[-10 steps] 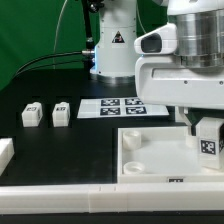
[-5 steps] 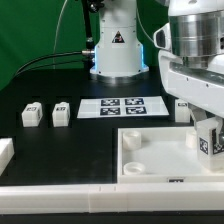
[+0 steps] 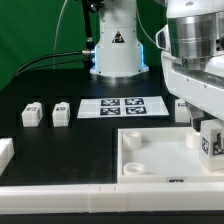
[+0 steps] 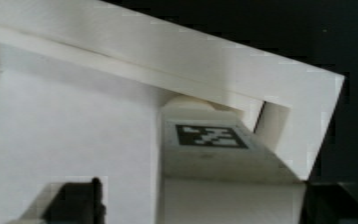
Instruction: Assemble one leg
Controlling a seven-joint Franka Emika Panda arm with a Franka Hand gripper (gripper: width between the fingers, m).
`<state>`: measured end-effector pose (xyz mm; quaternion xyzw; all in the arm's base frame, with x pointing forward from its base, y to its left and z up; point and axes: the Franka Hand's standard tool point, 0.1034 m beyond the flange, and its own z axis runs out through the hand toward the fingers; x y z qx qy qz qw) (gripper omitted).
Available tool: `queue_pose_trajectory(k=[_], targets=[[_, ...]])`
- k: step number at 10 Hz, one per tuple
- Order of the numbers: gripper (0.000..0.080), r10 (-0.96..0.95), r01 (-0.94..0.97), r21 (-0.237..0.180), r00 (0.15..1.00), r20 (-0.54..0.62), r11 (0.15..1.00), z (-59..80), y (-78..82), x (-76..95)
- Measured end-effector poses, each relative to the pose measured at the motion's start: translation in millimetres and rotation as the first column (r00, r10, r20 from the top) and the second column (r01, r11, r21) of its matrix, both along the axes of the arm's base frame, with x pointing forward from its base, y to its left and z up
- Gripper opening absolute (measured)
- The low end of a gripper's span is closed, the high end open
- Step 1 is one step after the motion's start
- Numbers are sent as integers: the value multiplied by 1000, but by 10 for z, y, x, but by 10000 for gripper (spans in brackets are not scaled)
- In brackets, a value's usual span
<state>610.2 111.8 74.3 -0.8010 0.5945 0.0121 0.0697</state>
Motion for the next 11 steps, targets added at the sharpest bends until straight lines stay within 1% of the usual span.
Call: queue_pose_trajectory(k=[1, 2, 4, 5, 6, 8, 9, 11], targets=[[574, 51, -51, -3, 999, 6, 999, -2, 1, -1], [636, 59, -59, -4, 998, 7, 998, -5, 6, -3], [646, 248, -248, -21, 968, 25, 969, -25, 16, -15], [649, 400, -398, -43, 916, 33, 916, -26, 39, -23], [649, 549, -546, -78, 835, 35, 834, -24, 86, -30], [649, 740, -732, -123, 673, 23, 670, -25, 141, -44], [649, 836, -825, -150, 549, 12, 545, -23, 179, -45], [649, 931, -918, -165, 365, 0, 360, -24, 198, -52]])
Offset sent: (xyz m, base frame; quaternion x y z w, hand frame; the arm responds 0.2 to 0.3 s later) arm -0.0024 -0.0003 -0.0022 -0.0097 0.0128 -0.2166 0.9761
